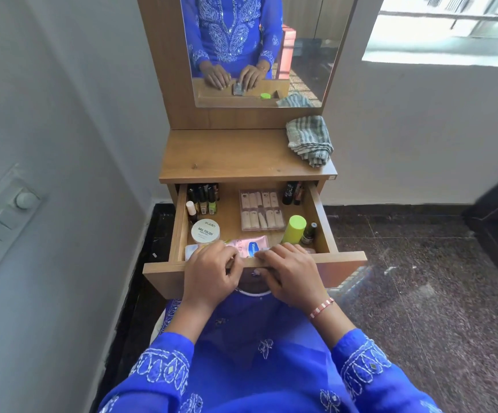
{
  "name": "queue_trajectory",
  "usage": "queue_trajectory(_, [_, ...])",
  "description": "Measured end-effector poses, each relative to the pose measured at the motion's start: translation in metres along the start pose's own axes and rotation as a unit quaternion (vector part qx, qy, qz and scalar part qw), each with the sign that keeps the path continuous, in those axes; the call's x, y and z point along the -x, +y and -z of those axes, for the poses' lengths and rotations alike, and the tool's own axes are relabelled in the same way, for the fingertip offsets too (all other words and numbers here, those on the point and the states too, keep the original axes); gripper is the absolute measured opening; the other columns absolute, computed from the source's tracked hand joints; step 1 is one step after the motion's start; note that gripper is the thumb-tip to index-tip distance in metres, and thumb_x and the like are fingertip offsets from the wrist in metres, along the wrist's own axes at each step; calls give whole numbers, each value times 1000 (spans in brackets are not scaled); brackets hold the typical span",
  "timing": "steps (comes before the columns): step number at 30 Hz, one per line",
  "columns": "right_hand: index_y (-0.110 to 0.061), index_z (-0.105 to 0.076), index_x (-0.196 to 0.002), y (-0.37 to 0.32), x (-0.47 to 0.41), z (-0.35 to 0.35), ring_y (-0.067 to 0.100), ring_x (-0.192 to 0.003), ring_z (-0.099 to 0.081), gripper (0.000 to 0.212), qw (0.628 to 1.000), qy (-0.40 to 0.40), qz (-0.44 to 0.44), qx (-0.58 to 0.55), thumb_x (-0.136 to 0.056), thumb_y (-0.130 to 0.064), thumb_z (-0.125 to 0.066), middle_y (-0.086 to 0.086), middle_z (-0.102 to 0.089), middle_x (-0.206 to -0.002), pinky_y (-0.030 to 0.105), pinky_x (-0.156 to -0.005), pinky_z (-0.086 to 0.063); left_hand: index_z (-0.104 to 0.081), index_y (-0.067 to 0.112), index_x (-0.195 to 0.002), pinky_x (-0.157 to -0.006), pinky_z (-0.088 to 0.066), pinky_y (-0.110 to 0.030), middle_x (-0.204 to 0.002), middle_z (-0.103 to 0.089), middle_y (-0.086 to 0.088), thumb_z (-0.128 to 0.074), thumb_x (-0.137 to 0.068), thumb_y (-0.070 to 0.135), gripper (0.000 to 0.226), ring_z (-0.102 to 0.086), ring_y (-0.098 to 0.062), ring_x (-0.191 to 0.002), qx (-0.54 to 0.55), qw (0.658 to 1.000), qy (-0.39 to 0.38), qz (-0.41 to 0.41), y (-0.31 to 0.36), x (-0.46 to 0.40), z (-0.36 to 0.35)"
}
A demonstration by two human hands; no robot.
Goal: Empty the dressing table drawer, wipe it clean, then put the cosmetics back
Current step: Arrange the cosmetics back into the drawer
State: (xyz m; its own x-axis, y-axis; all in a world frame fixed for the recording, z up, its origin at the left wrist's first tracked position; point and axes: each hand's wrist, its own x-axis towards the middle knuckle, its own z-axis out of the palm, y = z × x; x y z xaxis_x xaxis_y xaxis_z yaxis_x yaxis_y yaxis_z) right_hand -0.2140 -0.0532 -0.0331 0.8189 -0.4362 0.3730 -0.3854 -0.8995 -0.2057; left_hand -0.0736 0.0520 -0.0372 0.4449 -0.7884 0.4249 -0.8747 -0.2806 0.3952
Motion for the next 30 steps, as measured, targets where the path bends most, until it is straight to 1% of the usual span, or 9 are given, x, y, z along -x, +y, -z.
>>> queue_trajectory(11, [-20, -65, -86, 8, -26, -3, 22, -68, -60, 27, 999, -10, -25, -39, -73, -40, -53, -4, -65, -76, 31, -61, -50, -66, 15, -72, -53, -35, -21, -62, -58, 2, -44, -81, 32, 29, -54, -15, -56, 33, 999, 9, -1, -8, -25, -5])
queue_trajectory(14, [-17, -66, -82, 10, -27, -3, 20, -70, -58, 35, 997, -3, -37, -66, -74, -49, -53, -3, -64, -75, 30, -66, -46, -69, 17, -77, -58, -42, -14, -71, -64, 5, -50, -80, 33, 25, -56, -4, -65, 197, 975, 48, 87, -1, -28, 5])
queue_trajectory(16, [-14, -66, -77, 6, -29, 3, 17, -72, -55, 36, 982, 33, -90, -163, -76, -48, -56, -5, -61, -73, 26, -69, -42, -66, 19, -75, -63, -43, -10, -70, -63, 9, -54, -78, 32, 18, -57, 0, -66, 347, 914, 94, 187, 8, -32, 16])
queue_trajectory(20, [-15, -60, -65, -12, -26, 21, 4, -59, -51, 21, 880, 143, -254, -376, -85, -24, -61, -7, -58, -61, 18, -59, -42, -64, 17, -67, -60, -46, -19, -51, -57, 8, -53, -88, 21, 24, -53, -5, -54, 499, 796, 125, 319, 25, -23, 33])
queue_trajectory(22, [-12, -56, -63, -22, -17, 22, 3, -50, -47, 26, 788, 159, -345, -484, -89, -13, -60, 0, -55, -54, 17, -53, -40, -61, 14, -68, -53, -47, -19, -46, -55, 6, -48, -93, 18, 29, -52, -7, -48, 580, 690, 113, 418, 34, -11, 33])
queue_trajectory(24, [-8, -54, -69, -31, -2, 18, 8, -48, -47, 22, 672, 156, -445, -571, -91, -11, -56, 6, -52, -58, 19, -49, -43, -58, 14, -71, -49, -46, -18, -45, -53, 7, -46, -93, 20, 27, -52, -6, -45, 611, 598, 89, 511, 42, 0, 27])
queue_trajectory(27, [-7, -53, -95, -36, 16, 8, 24, -74, -56, 10, 506, 127, -571, -634, -93, -17, -53, 12, -53, -80, 28, -69, -52, -55, 14, -85, -63, -45, -24, -74, -56, -1, -46, -94, 18, 13, -55, -12, -66, 601, 524, 82, 598, 50, 9, 15])
queue_trajectory(28, [-6, -50, -111, -36, 19, 7, 31, -91, -58, 23, 474, 113, -599, -636, -94, -22, -51, 17, -53, -93, 34, -82, -50, -55, 12, -96, -72, -46, -29, -91, -54, -5, -46, -94, 19, 11, -56, -17, -81, 596, 504, 84, 619, 54, 10, 13])
queue_trajectory(30, [-8, -40, -131, -34, 20, 9, 37, -117, -50, 46, 442, 98, -624, -637, -95, -35, -47, 27, -47, -122, 41, -98, -43, -46, 11, -124, -94, -42, -39, -120, -48, -11, -46, -96, 25, 32, -50, -26, -114, 591, 481, 88, 642, 58, 9, 13])
